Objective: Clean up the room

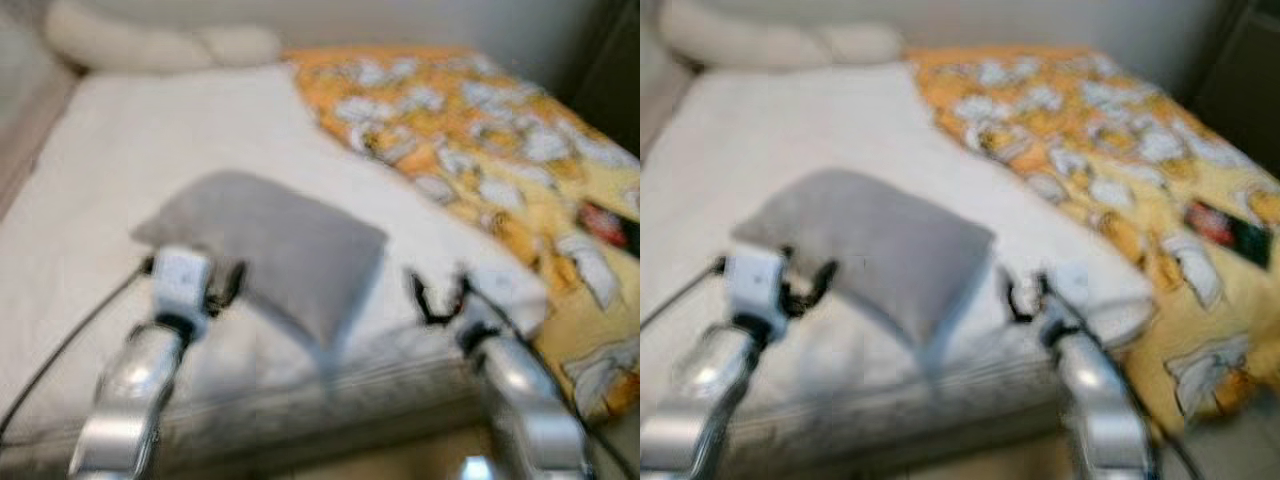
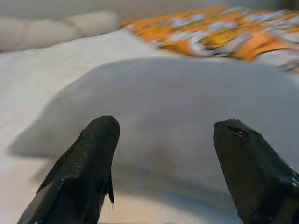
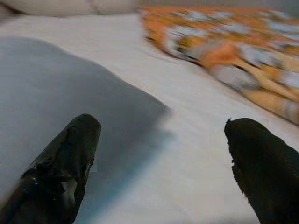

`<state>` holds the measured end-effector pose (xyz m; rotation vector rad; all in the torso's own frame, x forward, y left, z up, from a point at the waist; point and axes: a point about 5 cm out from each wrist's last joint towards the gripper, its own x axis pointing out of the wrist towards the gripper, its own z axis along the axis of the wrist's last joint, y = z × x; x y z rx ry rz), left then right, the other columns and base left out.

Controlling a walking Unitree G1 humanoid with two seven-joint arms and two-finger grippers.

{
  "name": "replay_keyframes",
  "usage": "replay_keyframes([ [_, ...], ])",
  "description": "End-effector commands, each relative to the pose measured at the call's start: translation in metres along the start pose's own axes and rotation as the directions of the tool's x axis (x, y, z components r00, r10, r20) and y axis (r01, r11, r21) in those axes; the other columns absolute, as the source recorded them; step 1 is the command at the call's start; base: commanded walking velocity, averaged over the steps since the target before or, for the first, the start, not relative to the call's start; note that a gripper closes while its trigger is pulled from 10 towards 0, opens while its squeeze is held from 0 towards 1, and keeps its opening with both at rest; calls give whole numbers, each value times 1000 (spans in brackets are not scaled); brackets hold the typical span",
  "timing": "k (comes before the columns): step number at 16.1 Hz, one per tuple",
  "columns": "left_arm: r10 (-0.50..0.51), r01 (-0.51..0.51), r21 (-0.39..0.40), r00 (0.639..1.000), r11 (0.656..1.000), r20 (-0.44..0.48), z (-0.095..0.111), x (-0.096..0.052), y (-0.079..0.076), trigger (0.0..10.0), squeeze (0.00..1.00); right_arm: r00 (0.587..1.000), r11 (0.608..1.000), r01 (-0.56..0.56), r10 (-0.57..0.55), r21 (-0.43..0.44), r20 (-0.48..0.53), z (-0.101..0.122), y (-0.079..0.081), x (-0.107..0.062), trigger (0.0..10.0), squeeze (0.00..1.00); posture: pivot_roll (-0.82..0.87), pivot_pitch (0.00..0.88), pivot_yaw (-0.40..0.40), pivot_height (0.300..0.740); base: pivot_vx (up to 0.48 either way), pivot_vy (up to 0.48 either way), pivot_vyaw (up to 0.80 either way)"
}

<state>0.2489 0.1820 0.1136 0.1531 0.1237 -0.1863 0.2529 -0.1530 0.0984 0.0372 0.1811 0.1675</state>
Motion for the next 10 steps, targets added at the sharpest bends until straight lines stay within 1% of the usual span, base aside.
replay_keyframes([
  [1,-30,30,-2,999,1000,25,6,2,-8,10000,0,999,999,48,-48,-6,2,0,-14,-4,10000,0,10,0,-17,740,349,0,0],
  [2,-30,30,-2,999,1000,25,6,2,-8,10000,0,999,999,42,-42,-7,-1,0,-14,-4,10000,0,9,0,-17,740,345,0,0],
  [3,-30,30,-1,999,1000,24,5,2,-8,10000,0,1000,999,16,-16,-29,-9,-1,-12,-4,10000,0,10,0,-17,740,349,0,0],
  [6,-32,32,-2,999,999,25,5,1,-9,10000,0,999,998,-26,25,-51,-22,-4,-5,-5,10000,0,14,0,-18,740,344,0,756],
  [8,-31,31,-1,999,1000,24,5,1,-9,10000,0,1000,1000,-20,20,-6,-18,-6,-3,-6,10000,0,16,0,-19,740,311,0,0],
  [10,-26,26,-8,999,1000,29,5,0,-9,10000,0,1000,1000,-17,17,-18,-25,-7,-5,-6,10000,0,16,0,-17,740,0,0,0],
])
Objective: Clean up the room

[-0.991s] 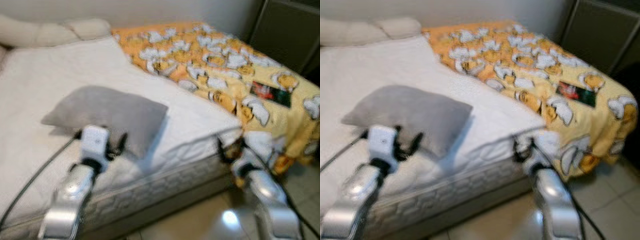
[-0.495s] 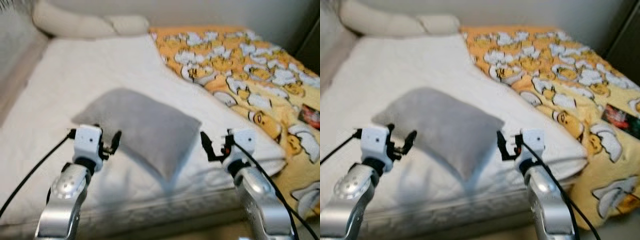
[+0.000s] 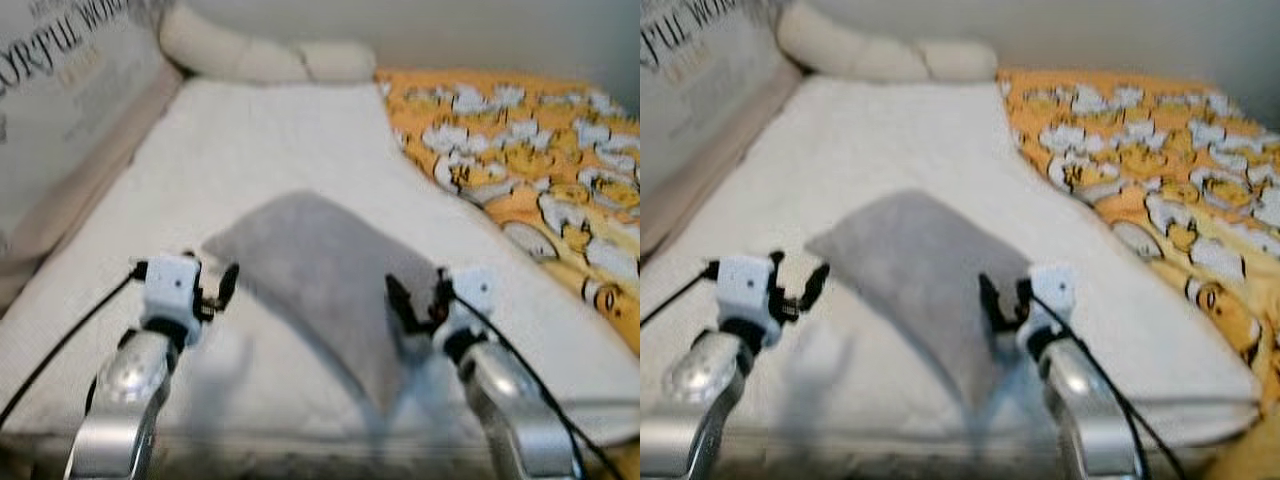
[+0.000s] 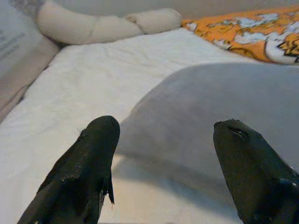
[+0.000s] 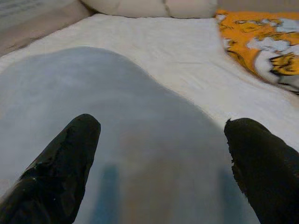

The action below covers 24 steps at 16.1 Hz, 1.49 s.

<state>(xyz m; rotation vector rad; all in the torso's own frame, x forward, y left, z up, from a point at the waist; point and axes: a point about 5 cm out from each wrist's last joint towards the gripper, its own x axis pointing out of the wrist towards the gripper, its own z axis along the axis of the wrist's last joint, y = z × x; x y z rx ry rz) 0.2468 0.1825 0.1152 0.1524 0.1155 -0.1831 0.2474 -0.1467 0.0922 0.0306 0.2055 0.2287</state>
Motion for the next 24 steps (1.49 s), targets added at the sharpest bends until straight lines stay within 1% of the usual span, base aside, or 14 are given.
replay_keyframes([
  [1,-30,30,-9,999,1000,20,4,2,-9,10000,0,999,999,43,-43,-9,1,1,-12,-4,10000,0,15,0,-17,740,0,0,0],
  [7,-37,37,-2,999,999,11,3,1,-11,10000,0,998,998,58,-58,-8,2,1,-14,-4,10000,0,12,0,-10,740,0,0,0],
  [9,-51,51,-2,999,999,-11,0,3,-14,10000,0,994,993,101,-103,-66,-28,4,-19,0,10000,0,-3,0,0,740,0,0,0],
  [10,-61,61,-1,998,998,-20,-1,4,-15,10000,0,992,991,118,-121,-70,-40,5,-21,2,10000,0,-5,0,2,740,0,0,0],
  [11,-68,68,10,997,998,-32,-3,6,-15,10000,0,987,986,146,-151,-84,-62,6,-25,3,10000,0,-11,0,4,740,0,0,0],
  [13,-82,85,24,992,996,-98,-9,17,-13,10000,0,976,974,193,-203,-117,-77,9,-40,7,10000,0,-24,0,10,740,0,0,0],
  [14,-109,115,33,984,993,-144,-12,24,-13,10000,0,971,966,212,-225,-146,-79,11,-50,10,10000,0,-27,0,10,740,0,0,0],
  [16,-221,246,74,942,966,-252,-19,36,-18,10000,0,951,940,284,-301,-190,-71,19,-78,19,10000,0,-37,0,14,740,0,0,0],
  [17,-279,314,62,905,947,-322,-25,39,-20,10000,0,948,933,291,-311,-212,-71,22,-87,28,10000,0,-53,0,25,740,0,0,0],
  [18,-320,359,42,873,932,-368,-29,40,-23,10000,0,948,931,283,-309,-231,-83,23,-92,37,10000,0,-62,0,30,740,0,0,0],
  [19,-340,380,19,848,925,-407,-32,42,-24,10000,0,952,934,261,-291,-246,-97,24,-95,45,10000,0,-60,0,29,740,0,0,0],
  [20,-346,387,5,830,922,-437,-34,46,-26,10000,0,957,939,235,-268,-251,-107,24,-95,52,10000,0,-56,0,26,740,0,0,0],
  [22,-336,364,-32,820,931,-463,-37,58,-30,10000,0,967,949,177,-217,-262,-132,23,-93,65,10000,0,-57,0,25,740,0,0,0],
  [24,-338,353,-59,815,934,-470,-36,64,-33,10000,0,971,953,151,-193,-264,-142,22,-91,71,10000,0,-57,0,25,740,0,0,0],
])
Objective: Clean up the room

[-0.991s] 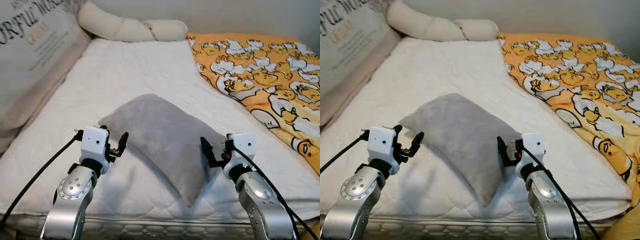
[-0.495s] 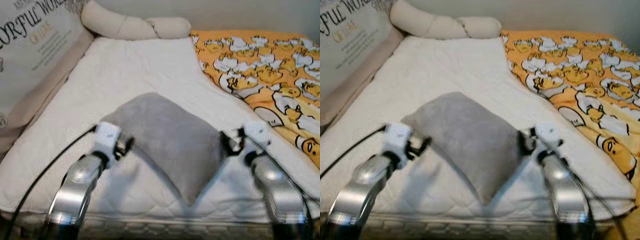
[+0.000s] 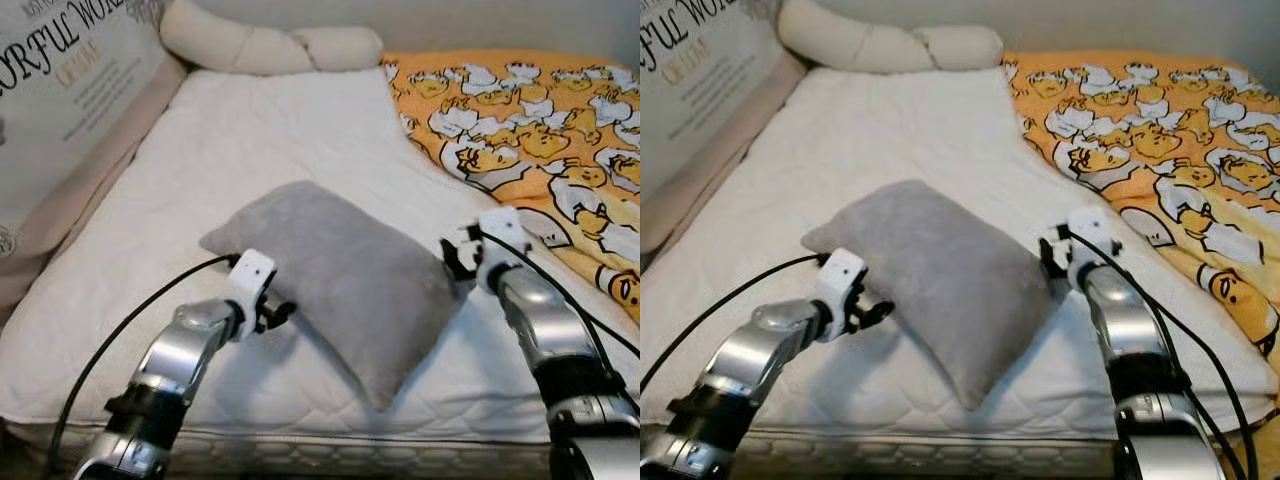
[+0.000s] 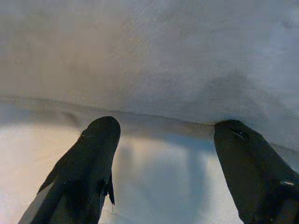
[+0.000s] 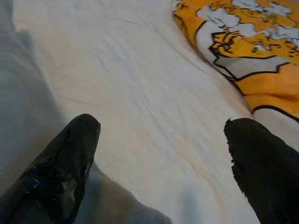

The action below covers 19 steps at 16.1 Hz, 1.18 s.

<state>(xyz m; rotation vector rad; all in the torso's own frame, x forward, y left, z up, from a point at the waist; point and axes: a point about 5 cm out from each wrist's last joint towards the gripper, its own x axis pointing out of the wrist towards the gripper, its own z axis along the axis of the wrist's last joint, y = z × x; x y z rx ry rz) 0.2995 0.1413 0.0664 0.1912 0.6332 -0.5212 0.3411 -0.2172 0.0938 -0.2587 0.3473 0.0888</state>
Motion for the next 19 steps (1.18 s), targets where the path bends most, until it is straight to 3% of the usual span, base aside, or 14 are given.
replay_keyframes([
  [1,13,-15,-50,1000,999,-26,1,6,0,10000,0,998,997,-70,70,-25,-5,2,9,4,10000,0,-48,0,20,740,0,0,0],
  [3,10,-13,-80,999,997,-39,1,12,-3,10000,0,982,982,-191,191,-13,4,6,27,5,10000,0,-48,0,18,740,0,0,0],
  [4,4,-10,-117,999,993,-46,-1,18,-6,10000,0,956,956,-294,294,5,-2,6,43,2,10000,0,-47,0,17,740,0,0,0],
  [8,32,-35,-174,999,984,-15,7,28,-7,10000,0,898,897,-439,440,40,0,11,62,-5,10000,0,-63,0,29,740,0,0,0],
  [10,76,-70,-182,997,981,26,18,26,2,10000,0,876,873,-480,481,85,3,17,68,-12,10000,0,-70,0,37,740,0,0,0],
  [13,118,-104,-170,990,980,71,27,6,24,10000,0,834,826,-551,551,121,33,28,78,-32,10000,0,-64,0,41,740,0,0,0],
  [14,120,-105,-156,989,982,91,29,-10,34,10000,0,806,797,-590,591,127,32,28,82,-44,10000,0,-54,0,34,740,0,0,0],
  [19,47,-43,-85,998,995,48,15,-31,27,10000,0,742,738,-666,670,107,-1,25,80,-71,10000,0,-27,0,23,740,0,0,0],
])
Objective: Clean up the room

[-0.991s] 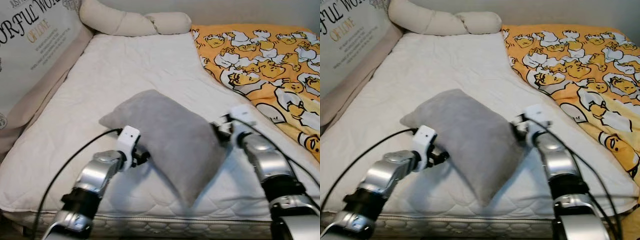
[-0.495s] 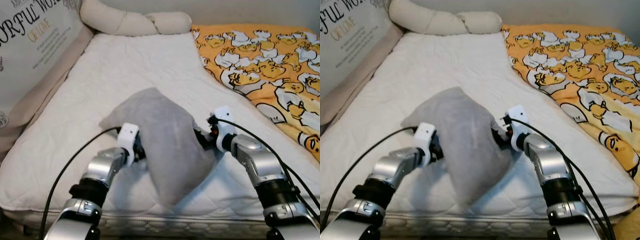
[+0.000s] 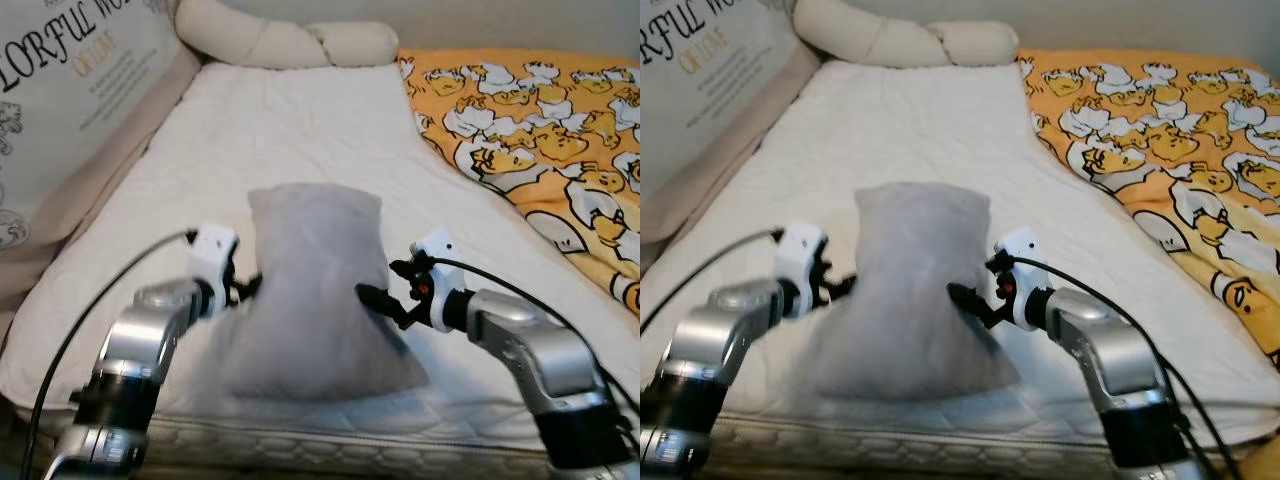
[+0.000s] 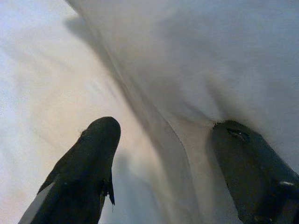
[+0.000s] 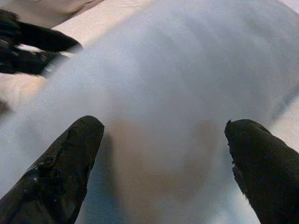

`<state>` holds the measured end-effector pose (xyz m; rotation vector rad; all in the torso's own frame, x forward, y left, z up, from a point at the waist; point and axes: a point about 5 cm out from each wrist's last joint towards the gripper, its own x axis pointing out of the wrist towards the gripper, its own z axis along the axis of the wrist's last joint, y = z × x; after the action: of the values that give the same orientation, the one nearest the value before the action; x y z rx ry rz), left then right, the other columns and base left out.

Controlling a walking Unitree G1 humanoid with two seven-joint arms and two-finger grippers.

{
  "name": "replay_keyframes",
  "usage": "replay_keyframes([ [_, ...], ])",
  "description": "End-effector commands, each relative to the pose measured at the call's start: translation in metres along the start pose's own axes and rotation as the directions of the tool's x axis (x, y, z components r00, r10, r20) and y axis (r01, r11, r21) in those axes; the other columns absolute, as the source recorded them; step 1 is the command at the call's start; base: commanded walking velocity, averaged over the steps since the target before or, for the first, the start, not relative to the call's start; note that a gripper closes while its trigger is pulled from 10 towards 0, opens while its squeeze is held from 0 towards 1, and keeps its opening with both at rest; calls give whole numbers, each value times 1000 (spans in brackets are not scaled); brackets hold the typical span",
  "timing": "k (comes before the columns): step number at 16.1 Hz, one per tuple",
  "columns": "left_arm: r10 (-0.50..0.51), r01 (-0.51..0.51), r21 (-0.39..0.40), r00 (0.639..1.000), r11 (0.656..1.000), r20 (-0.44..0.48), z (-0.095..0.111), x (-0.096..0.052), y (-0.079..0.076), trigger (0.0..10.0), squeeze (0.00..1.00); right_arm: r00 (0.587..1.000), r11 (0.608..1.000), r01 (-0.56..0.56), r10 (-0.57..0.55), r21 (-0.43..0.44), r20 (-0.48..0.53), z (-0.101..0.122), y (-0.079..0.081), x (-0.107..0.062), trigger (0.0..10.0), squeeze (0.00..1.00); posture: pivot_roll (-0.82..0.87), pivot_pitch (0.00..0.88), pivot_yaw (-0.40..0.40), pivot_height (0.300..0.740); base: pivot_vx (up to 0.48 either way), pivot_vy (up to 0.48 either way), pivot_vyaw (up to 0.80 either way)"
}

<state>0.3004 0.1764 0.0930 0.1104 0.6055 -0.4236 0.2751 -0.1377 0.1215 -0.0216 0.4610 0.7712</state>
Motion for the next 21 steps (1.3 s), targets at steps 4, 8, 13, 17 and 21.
replay_keyframes([
  [4,-36,38,42,999,998,-37,-10,-11,-9,10000,0,991,996,91,-90,8,-96,-17,-15,-18,10000,0,-26,0,23,740,0,0,0],
  [8,53,-53,8,996,999,76,-2,-13,10,10000,1000,961,942,276,-275,192,-37,-23,-51,-40,10000,1000,-33,0,25,740,0,0,0],
  [13,30,40,-255,964,966,264,9,-3,11,10000,1000,968,862,187,-243,471,60,-51,-55,-29,10000,1000,-31,0,24,740,0,0,0],
  [17,-95,267,-435,921,860,377,8,6,-3,10000,1000,962,752,-29,-158,658,223,-50,-57,-12,10000,1000,-28,0,36,740,0,0,0],
  [21,-107,230,-430,951,873,291,-10,20,-9,10000,1000,964,711,-105,-100,695,247,-53,-56,1,10000,1000,-36,0,43,740,0,0,0],
])
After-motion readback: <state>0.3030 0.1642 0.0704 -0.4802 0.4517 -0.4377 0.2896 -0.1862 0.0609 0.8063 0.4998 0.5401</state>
